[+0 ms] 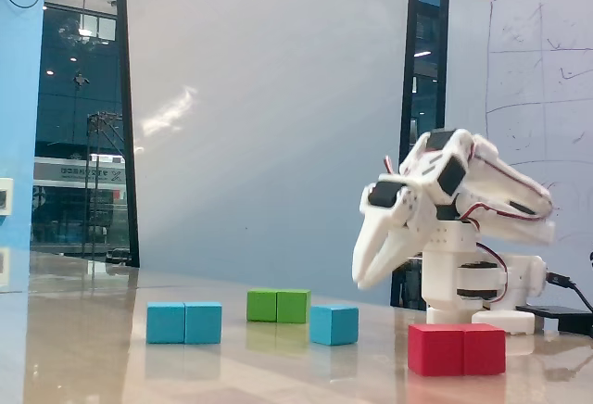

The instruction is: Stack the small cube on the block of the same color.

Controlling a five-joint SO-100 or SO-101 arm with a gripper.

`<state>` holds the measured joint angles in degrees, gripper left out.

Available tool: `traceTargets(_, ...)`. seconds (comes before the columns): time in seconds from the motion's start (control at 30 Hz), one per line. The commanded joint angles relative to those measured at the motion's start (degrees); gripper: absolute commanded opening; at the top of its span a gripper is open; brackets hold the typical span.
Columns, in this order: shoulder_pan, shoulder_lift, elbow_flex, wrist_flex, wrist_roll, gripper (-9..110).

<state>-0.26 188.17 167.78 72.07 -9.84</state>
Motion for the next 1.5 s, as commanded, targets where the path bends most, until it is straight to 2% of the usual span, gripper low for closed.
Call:
traceTargets(0.0, -0.7, -16.0, -21.3, 0.7, -0.1, 1)
traceTargets(0.17, -0.7, -35.7, -38.1, 1.0, 0.4, 1)
traceTargets(0.37, -0.7, -50.5, -44.3, 5.7, 0.2, 0)
traceTargets(1.2, -0.7, -63.9, -38.6, 1.5, 0.6, 1)
traceTargets(1.3, -0.7, -64.1, -38.8, 1.4, 0.6, 4)
traceTargets(1.47, -0.7, -64.3, -38.4, 0.6, 0.6, 16)
